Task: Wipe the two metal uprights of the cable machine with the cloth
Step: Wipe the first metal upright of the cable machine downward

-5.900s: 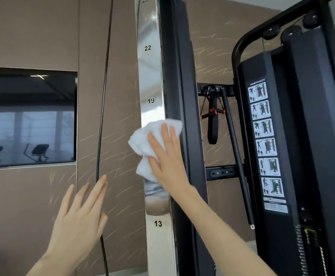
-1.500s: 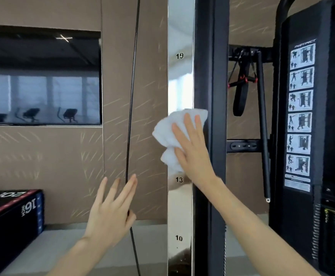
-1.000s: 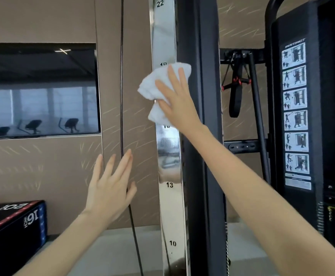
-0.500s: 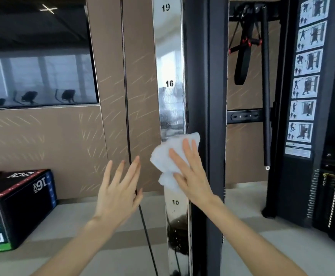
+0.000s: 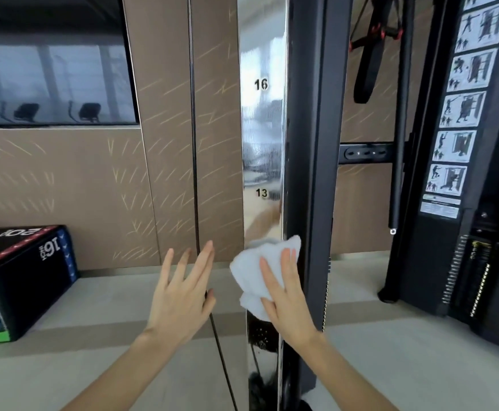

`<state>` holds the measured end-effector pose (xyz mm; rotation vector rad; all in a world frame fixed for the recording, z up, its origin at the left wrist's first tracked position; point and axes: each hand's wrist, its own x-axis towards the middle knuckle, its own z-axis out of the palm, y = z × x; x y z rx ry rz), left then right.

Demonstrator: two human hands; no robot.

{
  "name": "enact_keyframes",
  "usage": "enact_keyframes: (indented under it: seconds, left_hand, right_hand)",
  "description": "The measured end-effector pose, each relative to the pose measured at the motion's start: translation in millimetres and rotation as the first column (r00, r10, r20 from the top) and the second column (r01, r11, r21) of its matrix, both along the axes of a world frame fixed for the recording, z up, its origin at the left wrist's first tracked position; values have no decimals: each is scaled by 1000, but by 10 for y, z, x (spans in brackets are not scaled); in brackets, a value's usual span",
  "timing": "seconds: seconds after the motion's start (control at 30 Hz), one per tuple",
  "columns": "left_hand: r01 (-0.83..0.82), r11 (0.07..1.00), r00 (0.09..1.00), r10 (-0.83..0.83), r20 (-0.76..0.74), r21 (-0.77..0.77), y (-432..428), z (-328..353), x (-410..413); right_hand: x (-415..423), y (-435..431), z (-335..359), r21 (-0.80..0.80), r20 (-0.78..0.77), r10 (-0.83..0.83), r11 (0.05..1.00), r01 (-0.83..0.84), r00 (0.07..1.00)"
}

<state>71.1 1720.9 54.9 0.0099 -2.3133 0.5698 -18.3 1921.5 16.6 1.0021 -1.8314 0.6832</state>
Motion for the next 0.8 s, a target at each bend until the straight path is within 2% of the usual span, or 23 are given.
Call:
enact_keyframes:
  seconds: [0.13,0.27,0.37,0.5,0.57,0.67,0.8]
  left_hand:
    - [3,1000,1000,-3,20,-1,-34,8,4]
    - [19,1000,1000,-19,-9,21,-11,-20,-27]
    - [44,998,998,-42,-51,36,-50,-46,-31]
    - [70,996,994,-66,-83,49,-106,-94,30]
    - [83,995,992,-77,-100,58,-145,-107,81]
    - [125,991,986,-118,-122,50,-175,-98,146]
    - [216,976,961,-205,-188,40,-207,-175,190]
  right_hand:
    - [45,-5,508,-19,9,29,999,-29,1000]
    - [-17,-152,1185,-141,-28,-91,986,86,995]
    - [-92,-187,949,-123,-103,-169,980,156,980]
    - [-82,-94,160,17,-174,-318,945,325,932]
    - [-35,-32,14,77,-228,-373,914,399,899]
    - [-8,2,267,110,-340,-406,879,464,848]
    - [3,-207,954,13,-369,-508,834,551,778]
